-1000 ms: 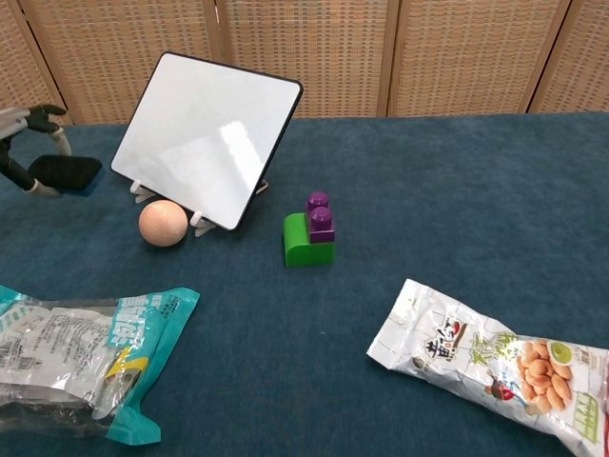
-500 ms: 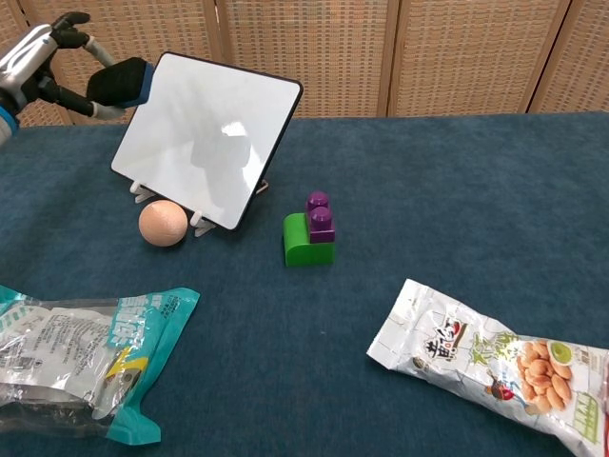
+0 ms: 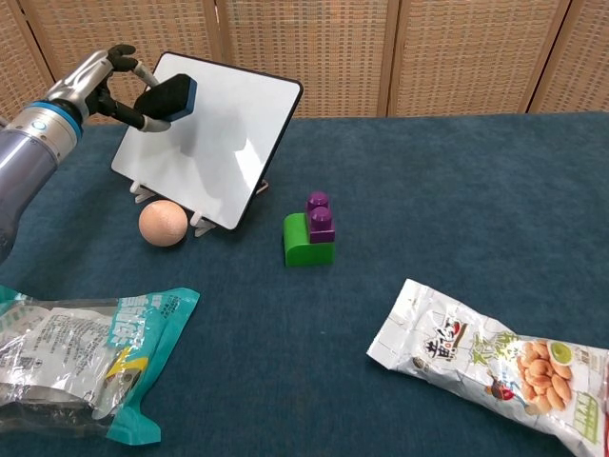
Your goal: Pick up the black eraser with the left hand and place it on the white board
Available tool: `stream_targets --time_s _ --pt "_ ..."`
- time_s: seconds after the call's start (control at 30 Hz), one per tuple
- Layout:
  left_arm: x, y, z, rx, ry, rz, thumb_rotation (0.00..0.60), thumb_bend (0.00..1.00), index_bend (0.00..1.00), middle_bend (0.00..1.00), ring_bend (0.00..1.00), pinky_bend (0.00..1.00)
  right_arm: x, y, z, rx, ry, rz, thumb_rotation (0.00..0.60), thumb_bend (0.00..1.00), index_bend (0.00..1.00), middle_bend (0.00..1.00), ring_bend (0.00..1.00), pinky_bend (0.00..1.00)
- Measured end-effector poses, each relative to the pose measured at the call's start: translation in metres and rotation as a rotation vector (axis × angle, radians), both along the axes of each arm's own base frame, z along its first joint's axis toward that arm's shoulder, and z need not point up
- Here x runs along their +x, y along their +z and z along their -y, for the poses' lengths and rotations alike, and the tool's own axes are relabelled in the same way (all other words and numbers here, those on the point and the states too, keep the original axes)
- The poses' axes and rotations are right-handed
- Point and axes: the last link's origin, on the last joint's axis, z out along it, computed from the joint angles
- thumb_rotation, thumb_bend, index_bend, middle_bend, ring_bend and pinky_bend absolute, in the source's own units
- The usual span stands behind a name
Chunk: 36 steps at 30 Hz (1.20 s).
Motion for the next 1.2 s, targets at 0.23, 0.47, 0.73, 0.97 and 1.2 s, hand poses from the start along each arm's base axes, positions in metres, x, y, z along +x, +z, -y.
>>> stream_targets --time_s 0.23,0.47,0.73,0.97,1.2 --pt "0.001 -0.007 0.002 -0.001 0.019 -0.014 0.600 0.25 0.58 0.00 0.00 0.00 -0.003 -0.001 0.003 0.002 -0.016 0.000 0.600 0.00 0.00 0.00 0.00 0.00" --pt "-0.002 -0.009 0.000 -0.012 0.046 -0.055 0.600 0.25 0.58 0.00 0.00 0.00 -0.005 -0.001 0.005 0.004 -0.025 0.002 0.600 0.00 0.00 0.00 0.00 0.00" --pt "-0.011 -0.004 -0.004 -0.018 0.102 -0.102 0.600 0.24 0.58 0.00 0.00 0.00 -0.007 -0.001 0.006 0.005 -0.036 0.004 0.600 0.00 0.00 0.00 0.00 0.00" --pt "-0.014 -0.004 -0.006 -0.032 0.131 -0.114 0.600 0.23 0.49 0.00 0.00 0.00 -0.009 -0.002 0.008 0.009 -0.044 0.002 0.600 0.00 0.00 0.00 0.00 0.00" --pt "-0.016 -0.004 -0.007 -0.038 0.142 -0.125 0.600 0.19 0.06 0.00 0.00 0.00 -0.009 -0.003 0.009 0.013 -0.050 -0.002 0.600 0.00 0.00 0.00 0.00 0.00"
